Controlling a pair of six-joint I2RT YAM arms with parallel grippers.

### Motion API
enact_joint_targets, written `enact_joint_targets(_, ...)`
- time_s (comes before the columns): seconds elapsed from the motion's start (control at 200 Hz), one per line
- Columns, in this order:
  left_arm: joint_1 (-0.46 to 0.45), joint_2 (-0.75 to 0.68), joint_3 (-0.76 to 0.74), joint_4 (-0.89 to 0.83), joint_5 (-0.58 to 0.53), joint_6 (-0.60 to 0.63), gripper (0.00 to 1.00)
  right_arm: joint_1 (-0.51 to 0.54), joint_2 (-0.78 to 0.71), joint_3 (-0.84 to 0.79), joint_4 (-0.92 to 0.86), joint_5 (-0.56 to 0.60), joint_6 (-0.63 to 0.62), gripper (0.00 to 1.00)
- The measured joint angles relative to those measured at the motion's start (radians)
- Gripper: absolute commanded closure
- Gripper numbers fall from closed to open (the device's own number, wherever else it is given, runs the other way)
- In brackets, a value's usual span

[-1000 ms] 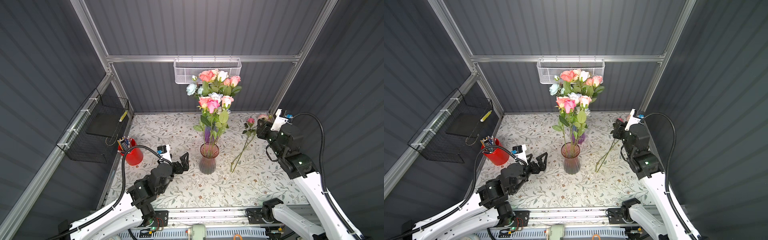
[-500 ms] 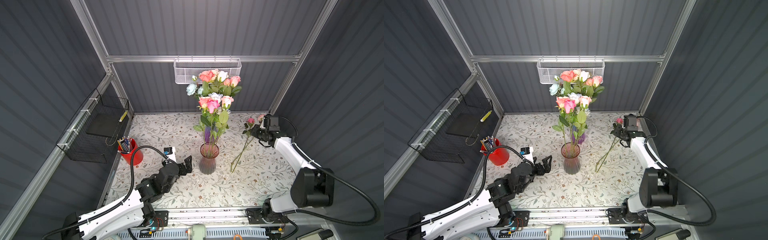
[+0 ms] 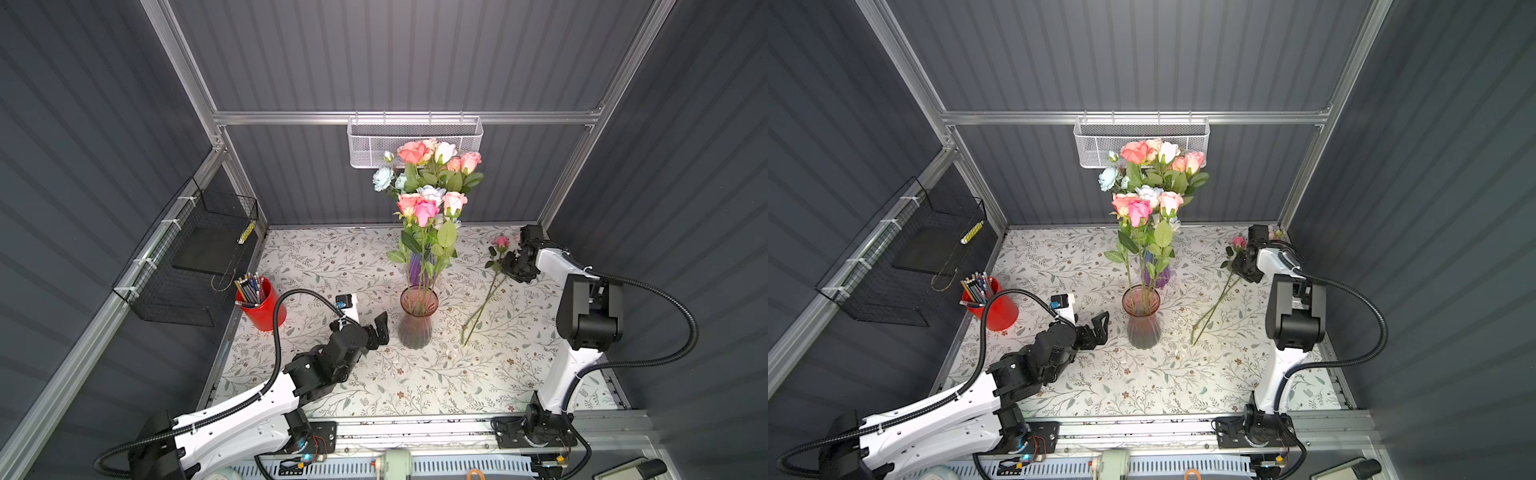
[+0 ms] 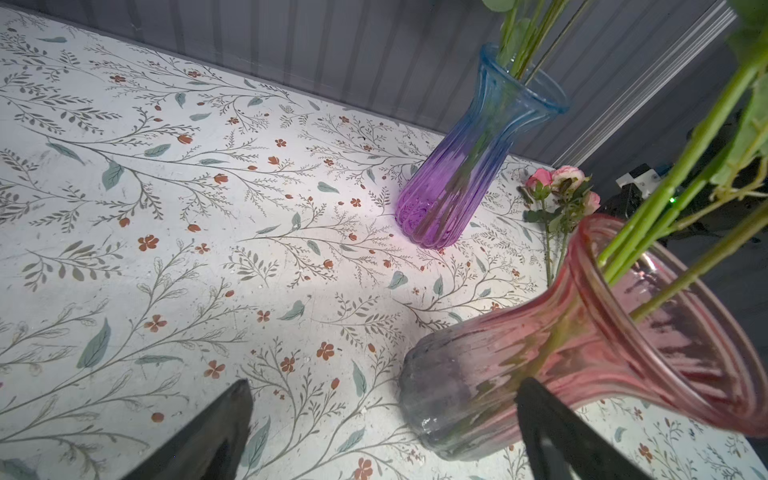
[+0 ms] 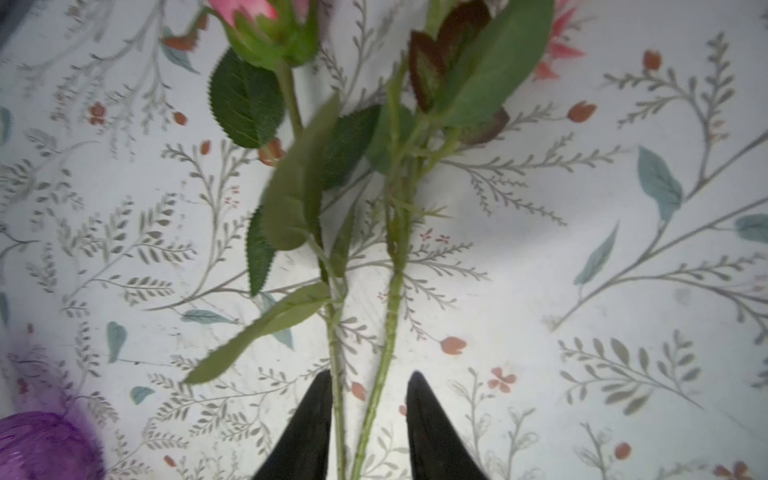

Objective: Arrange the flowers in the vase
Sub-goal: 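Grasp the long-stemmed pale pink rose with the right gripper and lift it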

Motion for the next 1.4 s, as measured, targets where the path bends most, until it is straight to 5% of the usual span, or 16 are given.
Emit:
enact_joint_targets(0.415, 0.0, 0.036, 0.001, 0.045, 0.019, 0.05, 0.01, -0.034, 0.113, 0.092, -0.038, -0.034, 0.002, 0.65)
enact_joint_targets(0.66, 0.0, 0.039, 0.017, 0.047, 0.025, 0.08, 0.0, -0.038, 0.159, 0.155, -0.061, -0.053, -0.009, 0.9)
enact_joint_targets(0.89, 0.0, 0.039, 0.043, 0.042, 0.025, 0.104, 0.0, -0.04, 0.162, 0.157, -0.061, -0.063, -0.01, 1.0)
enact_joint_targets(1.401, 0.0, -0.011, 0.066, -0.008, 0.033, 0.113, 0.0, -0.037, -0.084, -0.044, 0.013, -0.062, -0.002, 1.0)
